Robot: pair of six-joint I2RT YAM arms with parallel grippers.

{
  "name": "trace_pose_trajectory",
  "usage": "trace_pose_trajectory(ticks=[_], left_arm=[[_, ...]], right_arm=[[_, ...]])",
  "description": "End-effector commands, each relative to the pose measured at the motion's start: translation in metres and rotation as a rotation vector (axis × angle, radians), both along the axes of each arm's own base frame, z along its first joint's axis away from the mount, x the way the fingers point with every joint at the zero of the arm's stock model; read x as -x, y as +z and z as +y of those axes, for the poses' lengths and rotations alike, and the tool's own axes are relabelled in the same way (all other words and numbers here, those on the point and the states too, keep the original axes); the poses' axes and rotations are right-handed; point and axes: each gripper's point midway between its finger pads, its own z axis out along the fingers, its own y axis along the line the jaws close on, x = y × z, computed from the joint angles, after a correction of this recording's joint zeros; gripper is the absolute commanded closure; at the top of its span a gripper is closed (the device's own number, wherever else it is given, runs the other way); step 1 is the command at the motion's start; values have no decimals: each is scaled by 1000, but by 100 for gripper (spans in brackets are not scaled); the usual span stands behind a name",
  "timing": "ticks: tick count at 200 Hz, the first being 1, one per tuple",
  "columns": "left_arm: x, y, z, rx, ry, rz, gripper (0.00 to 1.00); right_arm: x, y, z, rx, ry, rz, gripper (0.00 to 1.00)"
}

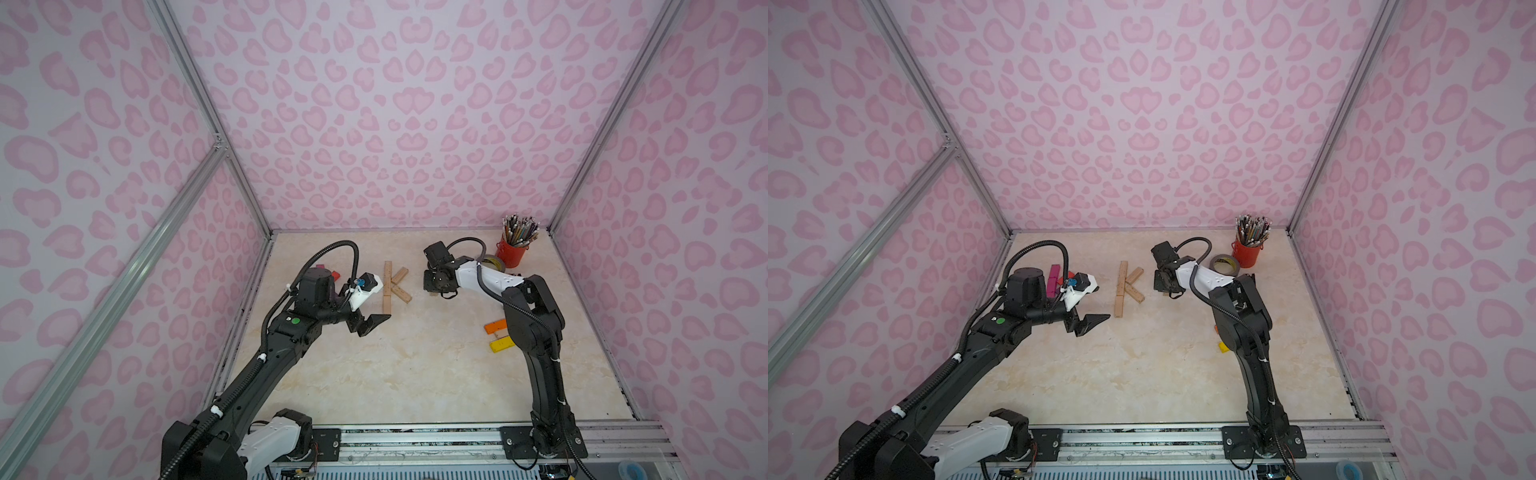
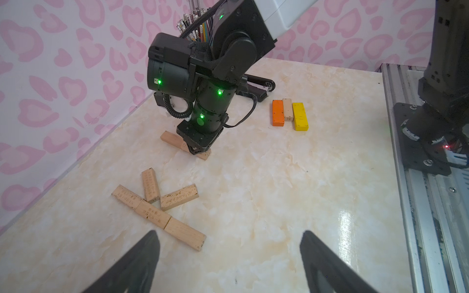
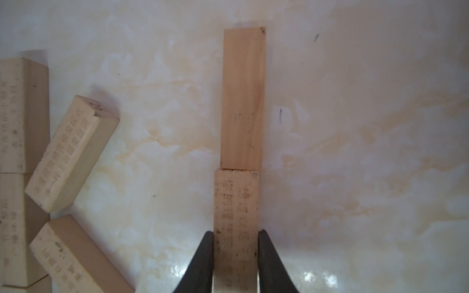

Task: Assemble the letter k with building blocks
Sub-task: Assemble the building block at the center of the board.

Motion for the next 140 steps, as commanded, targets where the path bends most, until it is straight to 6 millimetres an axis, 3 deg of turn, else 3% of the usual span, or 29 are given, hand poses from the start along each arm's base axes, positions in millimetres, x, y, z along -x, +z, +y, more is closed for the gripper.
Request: trace_pose_trajectory(ticks=[1, 55, 140], left_arm=[[0, 3, 0, 4, -1, -23, 11], [-1, 2, 1, 2, 4, -21, 11], [-1, 3, 1, 3, 5, -24, 11]], right_arm=[[4, -9, -4, 24, -7, 27, 72], [2, -7, -6, 35, -6, 24, 65], [1, -6, -6, 32, -12, 21, 69]])
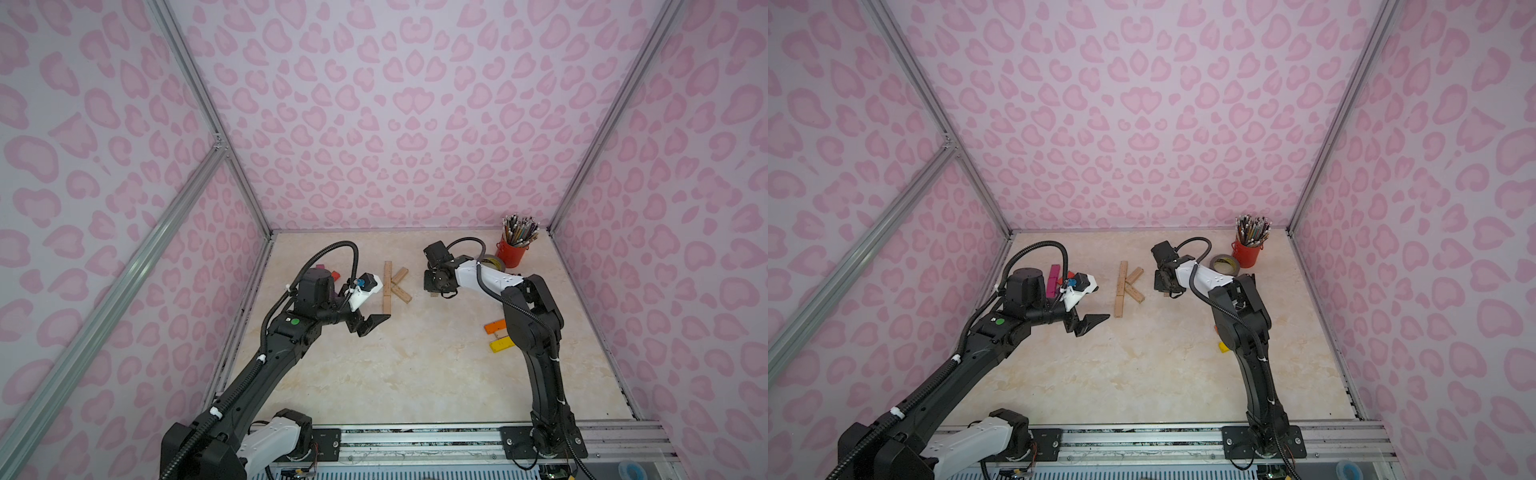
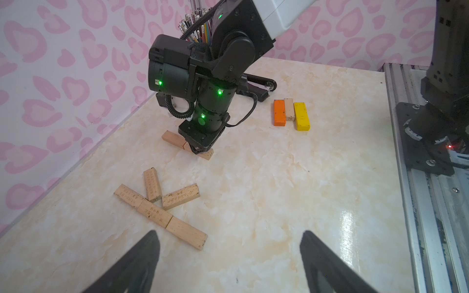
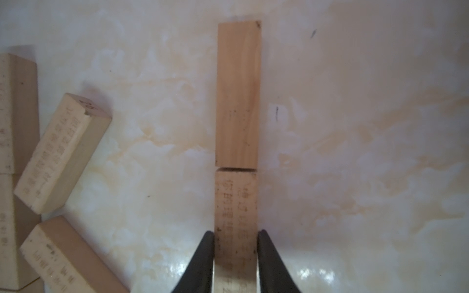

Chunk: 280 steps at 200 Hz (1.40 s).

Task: Assemble the letter k with building blocks
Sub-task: Assemble the building block at the center of the board, then adjust the building block at the center of the board.

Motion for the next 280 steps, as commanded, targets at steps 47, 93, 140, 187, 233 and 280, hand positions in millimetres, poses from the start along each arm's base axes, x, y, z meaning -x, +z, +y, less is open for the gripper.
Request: trace_pose_trajectory(ticks=[47, 93, 140, 187, 233, 280], left_arm=[[-1, 4, 0, 6, 1, -23, 11], [-2, 4, 0, 6, 2, -23, 11], [-1, 5, 0, 13, 1, -25, 11], [0, 8, -1, 19, -6, -30, 11], [1, 8, -4, 24, -19, -21, 11], [0, 6, -5, 20, -20, -12, 11]], right_arm=[[1, -3, -3, 13, -8, 8, 68], [1, 24, -4, -9, -4, -27, 58], [11, 69, -35, -57, -87, -70, 50], [45, 99, -118, -43, -261, -111, 46], [98, 88, -200, 5, -456, -95, 43], [151, 49, -217, -34, -562, 83, 45]])
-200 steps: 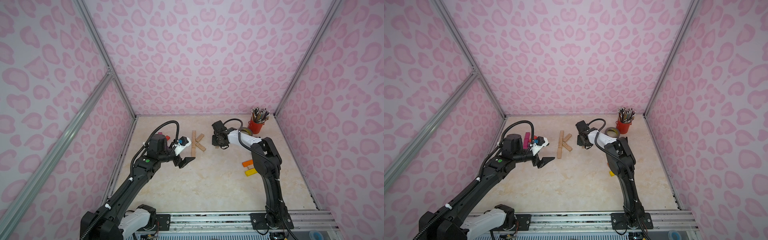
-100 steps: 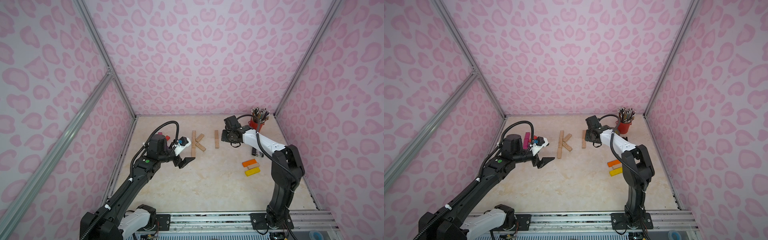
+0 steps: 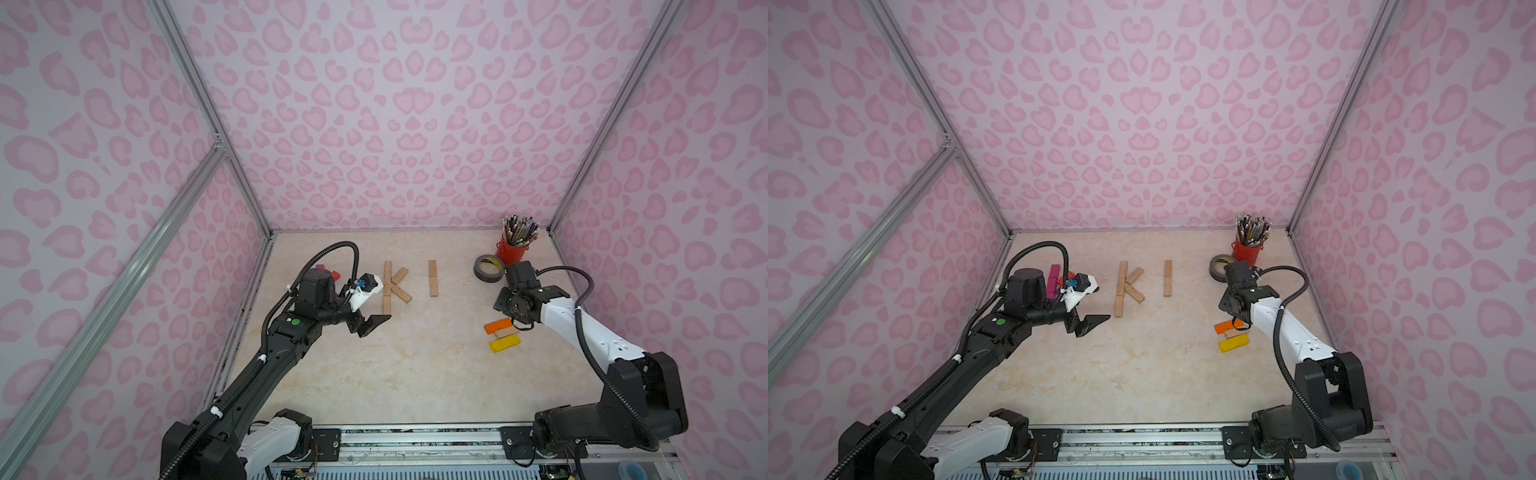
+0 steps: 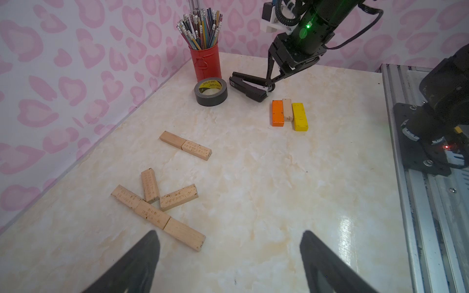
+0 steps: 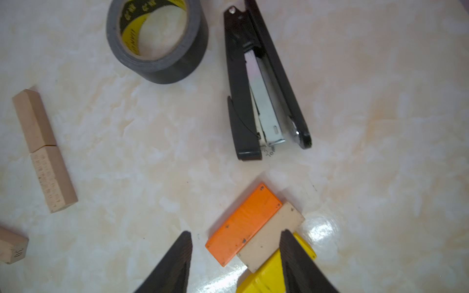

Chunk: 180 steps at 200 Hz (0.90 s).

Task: Assemble the letter k with building blocks
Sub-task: Adjust the building block at the center of the board.

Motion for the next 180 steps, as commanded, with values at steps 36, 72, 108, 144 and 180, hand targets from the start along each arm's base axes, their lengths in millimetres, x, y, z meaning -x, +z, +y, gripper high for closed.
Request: trace_pose_trajectory(ticks=[36, 72, 108, 144, 180], left_arm=[[-2, 5, -3, 13, -10, -9, 11], [-2, 4, -3, 12, -12, -9, 11], [-2, 3, -3, 7, -6, -8, 11], [-2, 2, -2, 4, -5, -10, 11], [-2, 3, -2, 3, -3, -11, 11]], right_arm=[[53, -51, 8, -126, -87, 226, 48], [52, -57, 8, -96, -45, 246, 48], [38, -51, -1, -18, -24, 218, 55], [30, -59, -6, 35, 2, 249, 72], [29, -66, -16, 79, -3, 267, 72]])
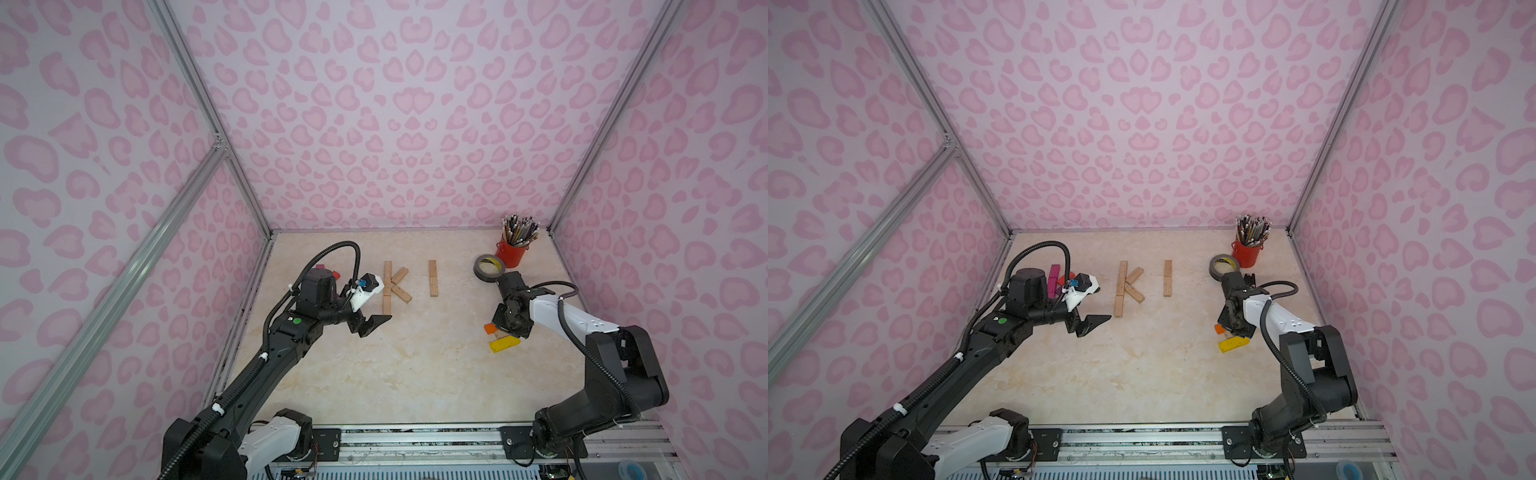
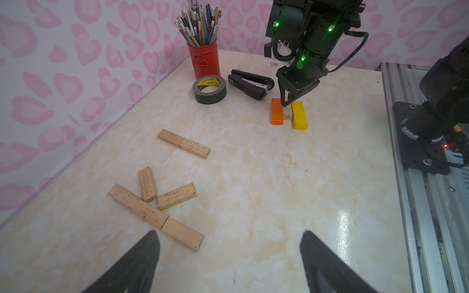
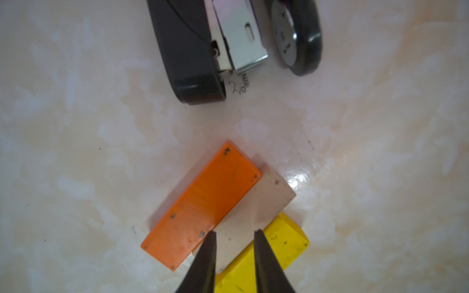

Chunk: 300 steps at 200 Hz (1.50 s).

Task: Assemble the letter k with building blocks
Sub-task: Adjust the building block at the center of the board.

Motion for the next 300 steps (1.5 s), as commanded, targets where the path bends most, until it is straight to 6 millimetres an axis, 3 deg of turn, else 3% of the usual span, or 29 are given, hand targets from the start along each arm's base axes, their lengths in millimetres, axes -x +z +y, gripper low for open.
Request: trace_pose_trajectory(ticks=[1, 98, 139, 209, 265, 300], left_arm=[[-2, 6, -1, 9, -1, -20, 11], [-2, 5, -1, 7, -2, -15, 11], [-3, 4, -1, 7, -2, -14, 11], [-2, 5, -1, 9, -2, -15, 11], [-2, 5, -3, 13, -8, -10, 11], [-1, 7, -4, 17, -15, -11, 11]], right_arm=[[1, -3, -11, 52, 11, 14, 72], [1, -21, -24, 27, 46, 33, 69], [10, -28, -26, -23, -3, 60, 67], [13, -21, -21, -57, -11, 56, 55], [28, 6, 6, -121, 262, 4, 29], [40, 3, 14, -141, 340, 52, 22]])
